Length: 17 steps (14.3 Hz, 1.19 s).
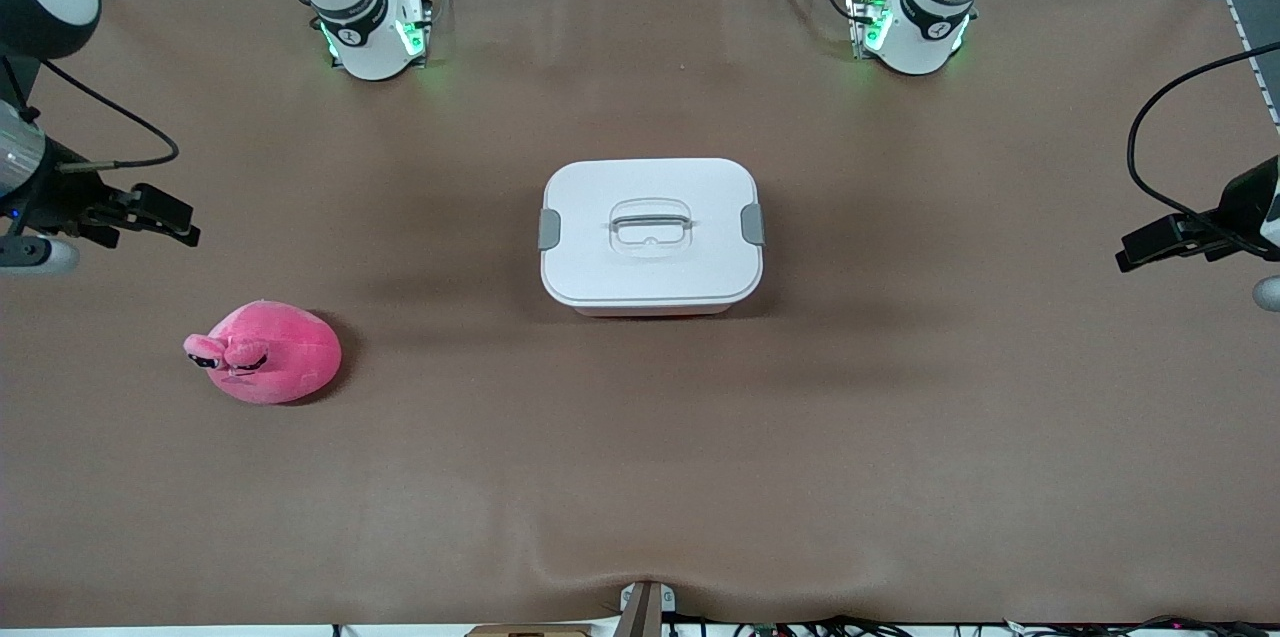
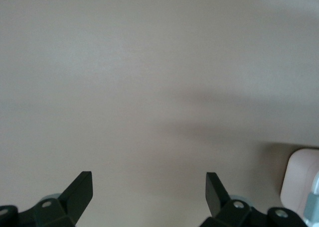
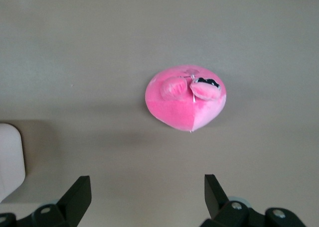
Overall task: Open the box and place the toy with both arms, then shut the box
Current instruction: 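Move the right gripper to the pink plush while the left gripper approaches the box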
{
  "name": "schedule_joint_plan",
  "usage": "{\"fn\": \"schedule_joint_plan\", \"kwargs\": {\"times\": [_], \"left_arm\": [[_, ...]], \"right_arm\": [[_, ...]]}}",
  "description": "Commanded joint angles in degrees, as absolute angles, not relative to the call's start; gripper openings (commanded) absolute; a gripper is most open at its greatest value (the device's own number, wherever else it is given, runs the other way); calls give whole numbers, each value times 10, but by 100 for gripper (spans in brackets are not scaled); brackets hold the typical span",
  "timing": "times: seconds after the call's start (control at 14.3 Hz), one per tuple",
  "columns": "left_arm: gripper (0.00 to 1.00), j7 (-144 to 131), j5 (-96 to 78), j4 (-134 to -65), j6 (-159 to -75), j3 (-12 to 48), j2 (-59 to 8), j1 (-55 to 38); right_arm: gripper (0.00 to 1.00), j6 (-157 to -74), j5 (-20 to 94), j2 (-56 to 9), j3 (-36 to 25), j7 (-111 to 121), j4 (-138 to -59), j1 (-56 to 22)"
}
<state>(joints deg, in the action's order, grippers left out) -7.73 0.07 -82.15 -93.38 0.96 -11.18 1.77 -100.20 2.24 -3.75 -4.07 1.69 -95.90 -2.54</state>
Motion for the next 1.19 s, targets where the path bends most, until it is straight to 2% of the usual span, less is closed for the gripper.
{"fn": "schedule_joint_plan", "kwargs": {"times": [0.0,0.35,0.7,1.12], "left_arm": [[100,-151,-1,-806,-936,13,-123,8],[100,-280,-9,-807,-936,17,-128,-24],[100,-415,-9,-807,-936,26,-139,-66],[100,-615,-9,-808,-940,26,-154,-137]], "right_arm": [[100,-1051,33,-39,-38,19,-990,-33],[100,-1103,31,-81,-38,20,-991,-42],[100,-1216,25,-141,-39,20,-991,-17],[100,-1175,24,-140,-38,17,-989,-22]]}}
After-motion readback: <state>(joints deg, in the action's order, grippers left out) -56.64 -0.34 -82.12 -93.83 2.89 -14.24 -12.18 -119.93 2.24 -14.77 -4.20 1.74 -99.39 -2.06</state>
